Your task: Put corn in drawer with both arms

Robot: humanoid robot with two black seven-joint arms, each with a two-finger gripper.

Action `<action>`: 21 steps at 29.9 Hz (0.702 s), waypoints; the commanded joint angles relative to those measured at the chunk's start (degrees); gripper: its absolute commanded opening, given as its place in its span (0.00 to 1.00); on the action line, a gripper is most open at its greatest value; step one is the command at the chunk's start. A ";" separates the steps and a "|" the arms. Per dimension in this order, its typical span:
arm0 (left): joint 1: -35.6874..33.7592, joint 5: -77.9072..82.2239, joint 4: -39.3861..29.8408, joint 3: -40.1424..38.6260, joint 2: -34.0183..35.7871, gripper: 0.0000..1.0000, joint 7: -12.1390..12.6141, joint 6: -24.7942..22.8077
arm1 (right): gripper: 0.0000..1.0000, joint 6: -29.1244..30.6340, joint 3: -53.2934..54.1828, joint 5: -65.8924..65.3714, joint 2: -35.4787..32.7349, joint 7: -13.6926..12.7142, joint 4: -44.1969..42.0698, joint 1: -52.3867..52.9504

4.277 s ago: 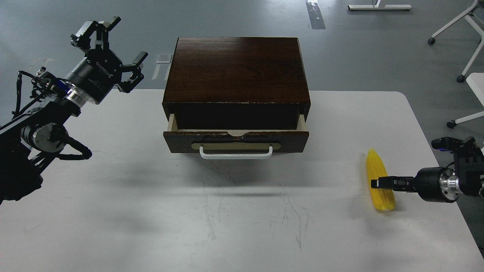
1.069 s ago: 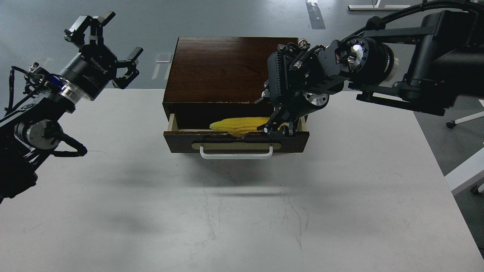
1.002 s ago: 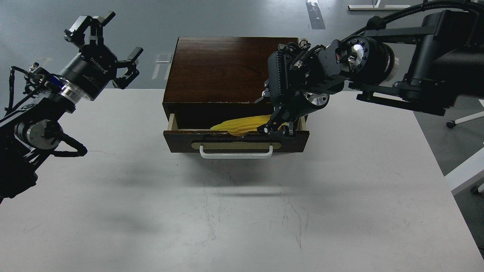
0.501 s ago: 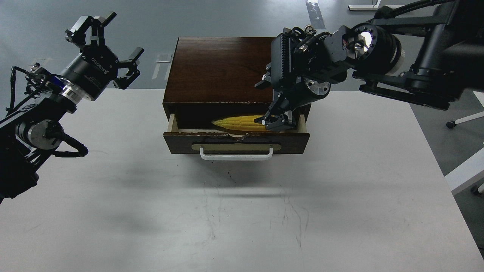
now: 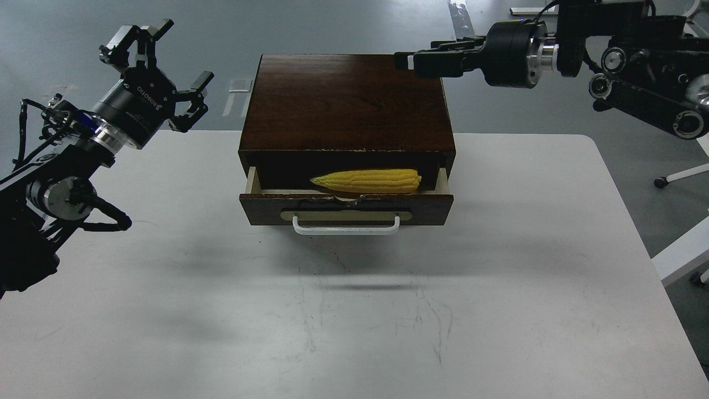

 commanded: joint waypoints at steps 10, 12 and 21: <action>0.82 0.00 0.17 -0.69 -1.83 0.98 -0.35 0.00 | 0.99 -0.16 21.26 37.61 -1.76 0.01 -4.90 -25.23; 0.99 0.00 0.35 -0.69 -2.62 0.98 -0.35 0.00 | 0.99 -0.16 22.76 42.79 -1.24 0.01 -5.07 -28.48; 1.78 0.00 0.70 -0.60 -4.29 0.98 -0.09 0.00 | 1.00 0.02 23.73 51.69 1.04 0.01 -6.13 -36.57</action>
